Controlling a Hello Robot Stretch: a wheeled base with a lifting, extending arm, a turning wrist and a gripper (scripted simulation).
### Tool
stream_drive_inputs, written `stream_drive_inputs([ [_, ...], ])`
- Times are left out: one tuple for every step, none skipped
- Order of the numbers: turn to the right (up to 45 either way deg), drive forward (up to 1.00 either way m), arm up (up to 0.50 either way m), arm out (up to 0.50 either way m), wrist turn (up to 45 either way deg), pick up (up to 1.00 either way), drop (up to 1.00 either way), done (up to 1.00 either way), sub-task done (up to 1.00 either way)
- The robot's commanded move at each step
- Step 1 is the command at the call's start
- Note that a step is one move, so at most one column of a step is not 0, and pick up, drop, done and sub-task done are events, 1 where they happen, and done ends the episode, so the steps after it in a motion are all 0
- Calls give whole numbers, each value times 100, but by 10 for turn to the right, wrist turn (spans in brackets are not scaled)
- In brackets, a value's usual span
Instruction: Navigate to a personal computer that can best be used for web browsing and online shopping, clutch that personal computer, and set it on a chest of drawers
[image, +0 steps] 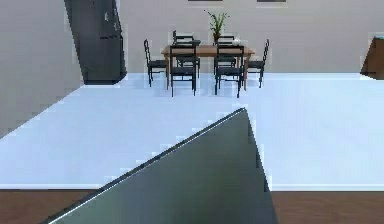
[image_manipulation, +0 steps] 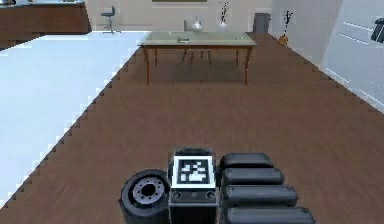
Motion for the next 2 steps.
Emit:
stream_drive_inputs([
  [-450,0,0,0,0,0,0,0,0],
  [-420,0,0,0,0,0,0,0,0],
])
